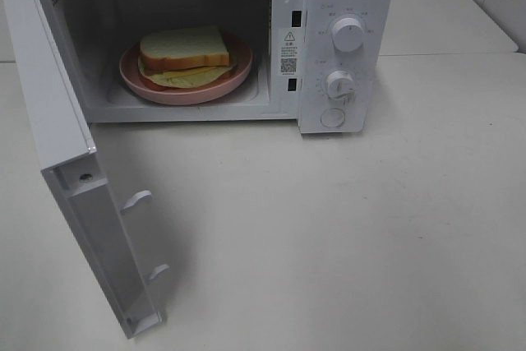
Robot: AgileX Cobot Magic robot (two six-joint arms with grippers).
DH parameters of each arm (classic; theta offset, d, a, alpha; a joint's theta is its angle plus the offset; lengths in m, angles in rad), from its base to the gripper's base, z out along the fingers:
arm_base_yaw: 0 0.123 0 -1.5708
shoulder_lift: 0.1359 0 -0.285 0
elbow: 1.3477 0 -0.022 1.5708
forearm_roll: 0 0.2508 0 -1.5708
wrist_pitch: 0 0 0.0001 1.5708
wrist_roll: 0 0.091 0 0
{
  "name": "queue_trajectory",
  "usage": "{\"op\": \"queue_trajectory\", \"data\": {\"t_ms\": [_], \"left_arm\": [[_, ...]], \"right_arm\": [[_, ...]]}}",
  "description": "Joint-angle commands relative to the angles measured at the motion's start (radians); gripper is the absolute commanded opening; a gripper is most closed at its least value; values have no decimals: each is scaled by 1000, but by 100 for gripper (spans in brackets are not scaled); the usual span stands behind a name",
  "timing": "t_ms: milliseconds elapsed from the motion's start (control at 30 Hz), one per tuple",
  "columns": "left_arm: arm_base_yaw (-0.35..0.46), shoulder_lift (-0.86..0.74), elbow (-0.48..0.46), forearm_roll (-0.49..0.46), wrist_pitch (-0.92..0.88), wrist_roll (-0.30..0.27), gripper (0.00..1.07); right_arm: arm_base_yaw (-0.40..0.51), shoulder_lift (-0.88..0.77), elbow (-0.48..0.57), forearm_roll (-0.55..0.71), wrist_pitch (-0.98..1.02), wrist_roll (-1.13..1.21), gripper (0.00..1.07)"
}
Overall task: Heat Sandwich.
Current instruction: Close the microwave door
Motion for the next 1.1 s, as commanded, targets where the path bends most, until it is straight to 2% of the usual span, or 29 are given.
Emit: {"op": "queue_trajectory", "data": {"t_ms": [33, 67, 167, 333, 467, 800, 1100], "left_arm": [[-5, -23, 4, -2, -9, 0, 101], [-5, -23, 4, -2, -9, 0, 101], [-5, -23, 4, -2, -9, 0, 101], [-5, -23, 4, -2, -9, 0, 101], [-5, -23, 4, -2, -9, 0, 101], [-5, -23, 4, -2, -9, 0, 101], [-5, -22, 4, -2, -9, 0, 101]], "right_arm": [[-69, -66, 3, 35, 3, 4, 76], [-69, -66, 3, 35, 3, 4, 76], [-161, -141, 3, 47, 3, 4, 76], [-244, -221, 3, 54, 3, 5, 76], [-271, -255, 20, 72, 2, 4, 76], [-351, -405, 167, 95, -19, 1, 76], [-357, -516, 184, 87, 7, 0, 76]]}}
